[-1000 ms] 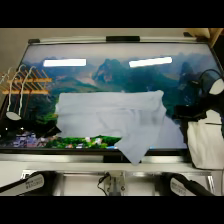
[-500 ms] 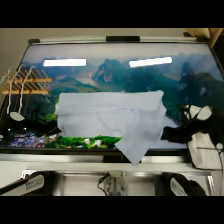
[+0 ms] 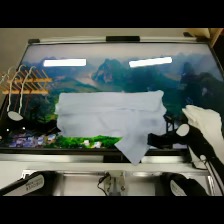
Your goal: Fold the shirts.
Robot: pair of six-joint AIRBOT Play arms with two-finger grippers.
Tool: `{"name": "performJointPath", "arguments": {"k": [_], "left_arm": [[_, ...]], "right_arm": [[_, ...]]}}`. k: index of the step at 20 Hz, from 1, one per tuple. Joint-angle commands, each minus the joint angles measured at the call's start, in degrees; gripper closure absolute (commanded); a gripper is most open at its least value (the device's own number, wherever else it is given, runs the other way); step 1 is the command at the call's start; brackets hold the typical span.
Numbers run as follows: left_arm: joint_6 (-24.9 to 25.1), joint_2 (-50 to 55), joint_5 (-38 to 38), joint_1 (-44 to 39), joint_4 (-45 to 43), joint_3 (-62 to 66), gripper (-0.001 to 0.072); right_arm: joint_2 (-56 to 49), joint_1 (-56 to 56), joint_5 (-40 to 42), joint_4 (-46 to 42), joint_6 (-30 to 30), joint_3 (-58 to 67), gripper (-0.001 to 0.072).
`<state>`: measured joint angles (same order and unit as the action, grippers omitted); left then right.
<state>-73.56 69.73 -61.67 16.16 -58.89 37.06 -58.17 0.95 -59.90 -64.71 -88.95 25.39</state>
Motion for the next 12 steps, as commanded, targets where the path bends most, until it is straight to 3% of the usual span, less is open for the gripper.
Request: {"name": "performJointPath", "arguments": {"k": [1, 4, 7, 9, 12], "left_arm": [[0.13, -0.09, -0.22, 0.0, 0.02, 0.2, 0.0673], [5.46, -0.11, -2.16, 0.02, 0.02, 4.96, 0.0673], [4.92, 0.55, -3.1, -0.81, 1.14, 14.36, 0.0674], [4.72, 3.52, -2.8, -2.93, 1.14, 20.81, 0.0674], [0.5, 12.98, -1.97, -5.25, 1.11, 31.95, 0.0673]], "right_arm": [[-1.6, 2.51, 3.56, 0.79, -1.7, 0.2, 0.0647], [-1.6, 0.72, -0.31, -0.76, 2.01, 8.17, 0.0653], [-2.58, -0.85, -0.2, -8.72, -4.94, 20.94, 0.0655], [-7.15, -0.83, 1.18, -10.82, -5.03, 28.72, 0.0655], [-18.58, -0.83, 3.21, -10.8, -5.11, 39.56, 0.0655]]}}
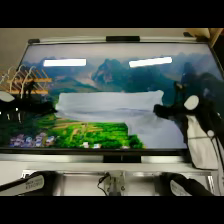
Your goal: Fold the shirts.
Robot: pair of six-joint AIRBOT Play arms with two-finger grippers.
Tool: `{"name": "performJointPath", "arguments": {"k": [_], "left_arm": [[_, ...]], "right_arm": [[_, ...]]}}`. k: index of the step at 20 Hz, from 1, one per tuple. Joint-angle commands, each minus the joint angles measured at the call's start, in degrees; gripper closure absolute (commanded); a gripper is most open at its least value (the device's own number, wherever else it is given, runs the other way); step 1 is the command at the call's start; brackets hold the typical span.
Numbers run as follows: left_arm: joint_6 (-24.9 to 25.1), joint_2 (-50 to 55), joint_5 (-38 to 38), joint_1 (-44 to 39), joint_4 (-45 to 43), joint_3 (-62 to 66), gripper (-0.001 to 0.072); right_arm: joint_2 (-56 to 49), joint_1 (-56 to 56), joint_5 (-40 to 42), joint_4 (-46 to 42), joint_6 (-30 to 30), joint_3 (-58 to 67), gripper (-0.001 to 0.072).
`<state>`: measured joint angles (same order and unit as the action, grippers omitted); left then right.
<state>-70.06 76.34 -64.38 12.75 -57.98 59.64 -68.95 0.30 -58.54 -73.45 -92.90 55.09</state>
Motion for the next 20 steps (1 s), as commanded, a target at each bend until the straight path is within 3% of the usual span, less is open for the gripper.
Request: {"name": "performJointPath", "arguments": {"k": [1, 5, 11, 12, 13, 14, 15, 18, 20], "left_arm": [[-4.94, 9.73, 0.74, -1.81, 0.2, 13.22, 0.0673], [-12.92, 20.61, 0.68, -0.98, 0.22, 25.88, 0.0673], [-15.61, 27.52, 0.31, -2.14, 0.98, 28.87, 0.067], [-16.15, 28.2, -0.44, -2.1, 1.01, 28.87, 0.0603], [-16.22, 28.65, -1.49, -2.01, 1.05, 28.89, 0.0392], [-16.17, 28.7, -2.64, -1.84, 0.98, 28.96, 0.0189], [-16.13, 28.63, -4.0, -1.33, 1.01, 29.29, 0.0132], [-14.64, 28.11, -9.81, 0.26, 1.03, 31.87, 0.0136], [-14.62, 27.02, -11.85, 0.15, 1.07, 33.07, 0.0139]], "right_arm": [[-11.82, -0.17, 2.1, -2.05, -1.2, 13.62, 0.0654], [-23.26, -0.2, 4.72, -2.05, -1.42, 24.55, 0.0654], [-31.78, 0.94, 10.08, 3.34, -1.36, 30.05, 0.0626], [-32.44, 0.94, 8.52, 2.71, -1.33, 30.05, 0.0561], [-32.65, 0.94, 6.56, 2.45, -0.2, 30.05, 0.0246], [-32.3, 0.68, 3.98, 2.47, 3.39, 30.08, 0.0075], [-31.34, -0.07, 0.42, 1.62, 7.21, 30.08, 0.0047], [-28.96, -3.93, -9.64, -3.76, 10.38, 30.08, 0.002], [-29.59, -6.88, -14.36, -1.36, 11.19, 30.05, 0.002]]}}
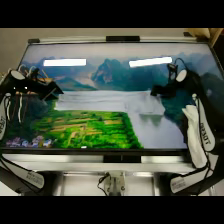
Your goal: Fold the shirts.
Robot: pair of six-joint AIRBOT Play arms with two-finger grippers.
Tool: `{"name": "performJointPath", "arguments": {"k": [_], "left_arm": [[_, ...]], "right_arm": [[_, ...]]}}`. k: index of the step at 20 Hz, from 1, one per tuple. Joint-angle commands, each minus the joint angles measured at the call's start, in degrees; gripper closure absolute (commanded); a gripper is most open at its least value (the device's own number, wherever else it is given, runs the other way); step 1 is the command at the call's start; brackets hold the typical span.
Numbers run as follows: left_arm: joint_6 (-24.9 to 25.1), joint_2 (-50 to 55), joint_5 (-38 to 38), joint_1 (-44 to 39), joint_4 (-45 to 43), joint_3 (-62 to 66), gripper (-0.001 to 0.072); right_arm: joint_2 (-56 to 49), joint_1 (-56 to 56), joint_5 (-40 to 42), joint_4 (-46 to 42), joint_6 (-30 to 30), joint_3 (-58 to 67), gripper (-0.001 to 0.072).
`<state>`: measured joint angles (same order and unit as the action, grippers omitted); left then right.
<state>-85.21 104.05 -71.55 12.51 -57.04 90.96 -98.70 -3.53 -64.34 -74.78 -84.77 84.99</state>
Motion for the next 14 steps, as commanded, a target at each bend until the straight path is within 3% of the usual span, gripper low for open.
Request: {"name": "performJointPath", "arguments": {"k": [1, 9, 13, 14], "left_arm": [[0.76, -1.7, -4.7, -0.11, 0.11, 1.75, 0.0139], [3.52, -7.98, -4.76, -4.37, 0.15, 1.79, 0.0139], [3.52, -8.9, -4.85, -5.84, 0.26, 1.79, 0.0138], [3.52, -8.92, -4.85, -6.36, 0.79, 1.79, 0.0139]], "right_arm": [[-0.5, -3.89, -9.07, 0.9, 3.08, 0.15, 0.0019], [-6.8, -3.76, -7.28, 10.4, 4.07, 0.15, 0.002], [-10.03, -3.72, -7.34, 20.31, 2.95, 0.15, 0.0026], [-10.49, -3.54, -7.32, 21.84, 2.97, 0.15, 0.0055]]}}
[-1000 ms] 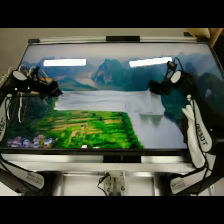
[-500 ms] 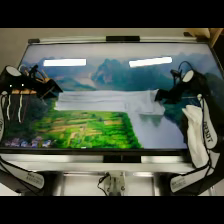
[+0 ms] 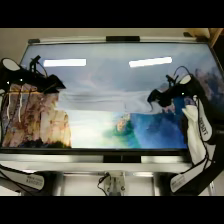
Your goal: Fold the shirts.
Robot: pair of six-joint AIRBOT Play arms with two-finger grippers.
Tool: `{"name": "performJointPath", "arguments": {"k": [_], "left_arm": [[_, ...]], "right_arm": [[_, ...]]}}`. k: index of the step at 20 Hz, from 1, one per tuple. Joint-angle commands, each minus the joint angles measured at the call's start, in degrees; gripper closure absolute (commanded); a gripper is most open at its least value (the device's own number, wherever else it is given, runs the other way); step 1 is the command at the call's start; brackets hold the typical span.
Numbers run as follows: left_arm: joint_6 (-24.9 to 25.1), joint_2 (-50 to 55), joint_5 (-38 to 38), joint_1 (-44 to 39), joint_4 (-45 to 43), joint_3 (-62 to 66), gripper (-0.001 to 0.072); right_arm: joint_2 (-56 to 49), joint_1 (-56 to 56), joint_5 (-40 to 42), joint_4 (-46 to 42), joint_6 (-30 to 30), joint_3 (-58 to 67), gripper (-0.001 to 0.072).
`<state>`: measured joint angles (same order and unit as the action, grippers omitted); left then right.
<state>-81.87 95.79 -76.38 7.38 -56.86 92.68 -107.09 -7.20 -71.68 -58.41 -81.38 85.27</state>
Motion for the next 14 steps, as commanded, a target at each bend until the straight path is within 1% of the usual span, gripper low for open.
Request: {"name": "performJointPath", "arguments": {"k": [1, 2, 3, 4, 5, 6, 7, 8, 10, 13, 14], "left_arm": [[0.17, -0.63, 0.04, -1.79, 1.14, 0.07, 0.0139], [0.17, -0.63, 0.26, -2.51, 1.66, 0.07, 0.0139], [0.17, -0.61, 0.72, -3.3, 2.08, 0.07, 0.0139], [0.17, -0.57, 1.29, -4.35, 2.43, 0.07, 0.0143], [0.17, -0.44, 1.88, -5.49, 3.02, 0.07, 0.0231], [0.2, -0.09, 3.08, -6.99, 3.58, 0.04, 0.0426], [0.22, 0.63, 4.85, -9.09, 3.93, 0.02, 0.0635], [0.37, 1.75, 6.58, -11.54, 4.02, 0.02, 0.0672], [0.35, 4.72, 8.74, -16.22, 5.55, 0.0, 0.0672], [0.42, 10.4, 10.84, -22.88, 12.59, 0.02, 0.0673], [1.4, 11.8, 10.84, -24.59, 15.65, 0.0, 0.0673]], "right_arm": [[-2.27, 0.72, 0.09, 5.51, -0.42, -0.13, 0.0218], [-2.25, 1.38, 0.11, 5.38, -0.39, -0.11, 0.0447], [-1.99, 1.79, -0.13, 6.32, -0.42, -0.11, 0.0657], [-1.07, 1.77, -0.59, 7.69, 0.22, -0.11, 0.0653], [0.39, 1.68, -1.09, 9.11, 1.51, -0.11, 0.0653], [2.56, 1.66, -1.44, 10.03, 2.49, -0.11, 0.0653], [5.55, 1.68, -1.66, 10.12, 2.51, -0.11, 0.0653], [8.87, 1.68, -2.64, 10.38, 2.36, -0.11, 0.0653], [15.5, 1.73, -6.69, 10.54, 2.32, -0.11, 0.0653], [24.26, 1.73, -12.63, 10.14, 0.76, -0.11, 0.0653], [26.82, 1.73, -13.77, 9.77, -0.11, -0.11, 0.0653]]}}
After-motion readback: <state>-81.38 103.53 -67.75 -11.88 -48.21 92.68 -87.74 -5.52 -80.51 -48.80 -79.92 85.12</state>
